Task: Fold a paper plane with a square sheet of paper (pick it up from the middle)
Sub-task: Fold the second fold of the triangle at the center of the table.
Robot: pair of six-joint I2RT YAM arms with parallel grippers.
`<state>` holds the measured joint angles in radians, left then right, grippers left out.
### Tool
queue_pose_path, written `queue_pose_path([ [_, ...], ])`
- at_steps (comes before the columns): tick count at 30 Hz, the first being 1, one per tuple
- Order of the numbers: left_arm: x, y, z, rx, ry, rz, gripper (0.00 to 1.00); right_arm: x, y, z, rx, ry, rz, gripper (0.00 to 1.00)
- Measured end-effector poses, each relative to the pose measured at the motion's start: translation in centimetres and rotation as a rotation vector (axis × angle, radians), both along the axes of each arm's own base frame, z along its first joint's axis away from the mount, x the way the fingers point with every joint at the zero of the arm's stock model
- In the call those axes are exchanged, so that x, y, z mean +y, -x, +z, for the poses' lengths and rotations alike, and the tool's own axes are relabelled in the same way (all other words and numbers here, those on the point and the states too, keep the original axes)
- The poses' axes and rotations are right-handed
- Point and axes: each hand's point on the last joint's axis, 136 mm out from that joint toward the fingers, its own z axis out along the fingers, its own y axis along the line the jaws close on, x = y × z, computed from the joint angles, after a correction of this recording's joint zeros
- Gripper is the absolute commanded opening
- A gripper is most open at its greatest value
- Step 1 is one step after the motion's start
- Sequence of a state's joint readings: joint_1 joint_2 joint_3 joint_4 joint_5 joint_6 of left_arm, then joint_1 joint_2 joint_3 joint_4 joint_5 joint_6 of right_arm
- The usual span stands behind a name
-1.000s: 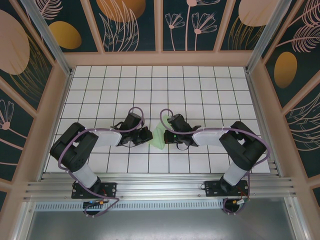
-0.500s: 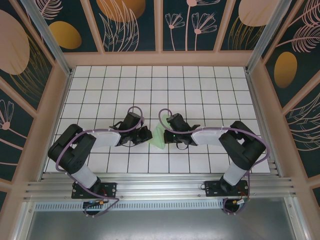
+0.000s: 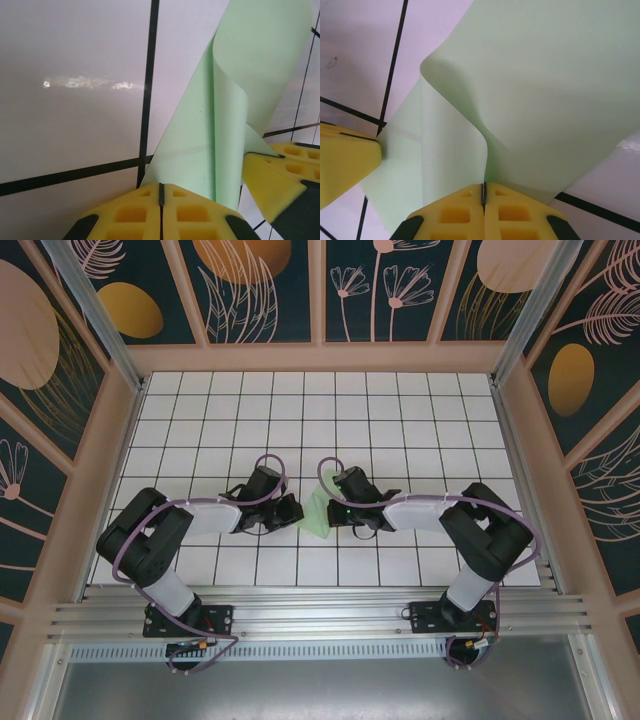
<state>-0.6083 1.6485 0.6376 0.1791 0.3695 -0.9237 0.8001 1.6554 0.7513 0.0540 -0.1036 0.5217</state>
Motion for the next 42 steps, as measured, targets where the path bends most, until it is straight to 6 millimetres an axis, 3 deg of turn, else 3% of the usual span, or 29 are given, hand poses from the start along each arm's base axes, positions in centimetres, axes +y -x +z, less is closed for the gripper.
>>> queue_pose_path([
  [19, 0.0, 0.1, -0.1, 0.001, -0.002, -0.002, 0.09, -0.3, -0.3, -0.5, -0.007, 0.039, 0.001, 0.03],
  [30, 0.4, -0.3, 0.4, -0.017, -0.021, 0.009, 0.19, -0.1, -0.6, -0.5, -0.009, 0.04, 0.0, 0.02],
  [33, 0.3, -1.5, 2.2, -0.065, -0.034, 0.025, 0.22, -0.1, -0.6, -0.5, -0.009, 0.04, -0.001, 0.02],
  [38, -1.2, -4.7, 7.2, -0.19, 0.017, 0.053, 0.21, -0.1, -0.6, -0.5, -0.009, 0.04, -0.001, 0.02],
  [42, -2.4, -6.0, 9.1, -0.221, 0.06, 0.049, 0.18, -0.1, -0.6, -0.5, -0.01, 0.04, -0.001, 0.02],
])
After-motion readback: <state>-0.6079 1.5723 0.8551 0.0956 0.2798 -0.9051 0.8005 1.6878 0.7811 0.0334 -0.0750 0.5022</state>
